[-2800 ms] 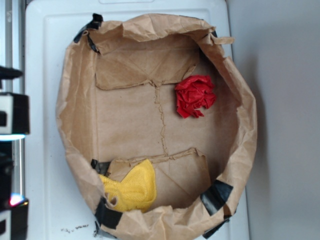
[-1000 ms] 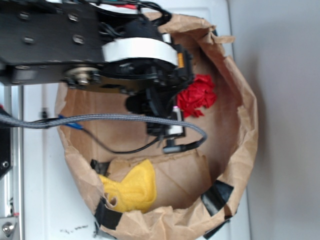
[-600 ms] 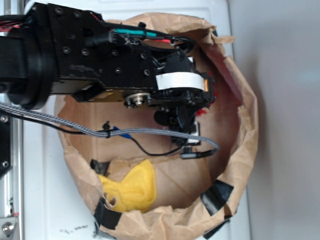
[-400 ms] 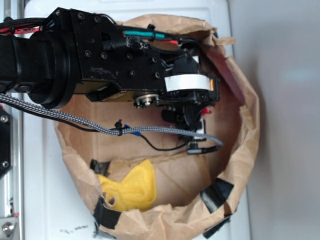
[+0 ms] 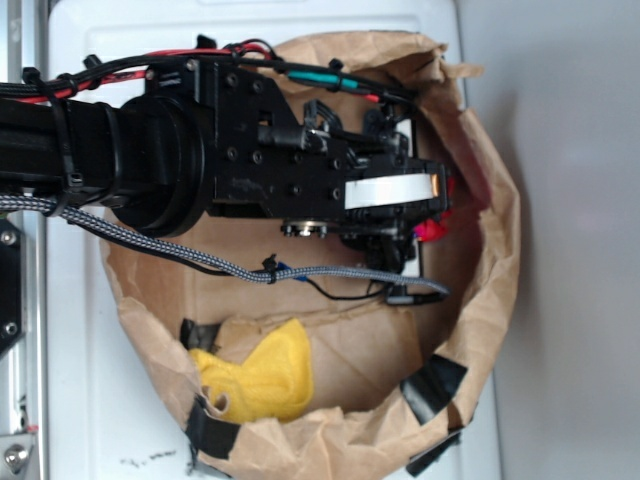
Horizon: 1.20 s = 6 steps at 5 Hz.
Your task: Grab the red paper.
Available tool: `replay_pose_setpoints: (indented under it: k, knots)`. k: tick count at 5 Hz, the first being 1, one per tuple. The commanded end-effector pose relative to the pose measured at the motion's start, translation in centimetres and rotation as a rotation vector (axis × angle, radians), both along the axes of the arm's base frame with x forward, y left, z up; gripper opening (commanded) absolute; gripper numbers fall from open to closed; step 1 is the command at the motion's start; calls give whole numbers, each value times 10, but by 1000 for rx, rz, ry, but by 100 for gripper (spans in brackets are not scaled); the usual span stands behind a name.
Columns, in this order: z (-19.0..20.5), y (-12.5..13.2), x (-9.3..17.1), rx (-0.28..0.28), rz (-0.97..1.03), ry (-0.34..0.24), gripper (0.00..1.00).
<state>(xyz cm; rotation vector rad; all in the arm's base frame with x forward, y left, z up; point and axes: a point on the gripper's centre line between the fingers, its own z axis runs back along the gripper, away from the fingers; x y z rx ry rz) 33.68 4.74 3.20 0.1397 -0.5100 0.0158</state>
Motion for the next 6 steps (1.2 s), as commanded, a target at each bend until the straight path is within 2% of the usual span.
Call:
replay_pose_setpoints:
  k: [1,2,3,4,5,6]
  knots:
    - [19,-10,-10,19,-45,-89,0]
    - [38,-11,-17,-19,-52,-86,0]
    - [72,-12,-32,-93,-85,-84,0]
    - [111,-16,-55,-179,-167,-37,0]
    - [133,-15,-70,-205,-211,18,0]
    - [138,-15,-77,-211,-262,26,0]
